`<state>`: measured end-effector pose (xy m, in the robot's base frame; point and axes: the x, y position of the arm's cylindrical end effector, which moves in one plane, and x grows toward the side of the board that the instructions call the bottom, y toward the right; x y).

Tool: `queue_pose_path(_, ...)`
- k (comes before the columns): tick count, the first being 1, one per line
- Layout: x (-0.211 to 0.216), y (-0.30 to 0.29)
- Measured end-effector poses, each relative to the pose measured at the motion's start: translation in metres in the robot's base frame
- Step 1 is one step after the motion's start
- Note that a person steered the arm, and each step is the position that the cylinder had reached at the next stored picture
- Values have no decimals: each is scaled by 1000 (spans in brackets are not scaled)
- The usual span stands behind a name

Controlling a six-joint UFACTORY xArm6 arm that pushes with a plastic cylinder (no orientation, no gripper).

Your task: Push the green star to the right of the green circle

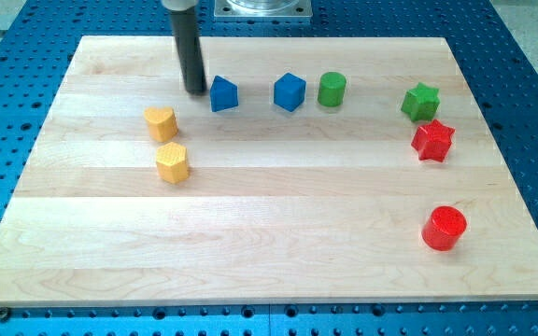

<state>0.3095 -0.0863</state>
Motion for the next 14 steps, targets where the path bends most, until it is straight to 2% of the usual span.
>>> queue_pose_path(1,0,15)
queue_pose_path(2,-1,6)
queue_pose_path(3,-38,32)
queue_pose_path(4,-77,143)
queue_pose_path(5,-71,287)
queue_pose_path(6,-25,357)
queue_pose_path(7,22,362)
queue_pose_path(8,50,341)
queue_pose_path(9,58,317)
queue_pose_path(10,45,264)
queue_pose_path(12,42,327)
queue_pose_path(14,37,331)
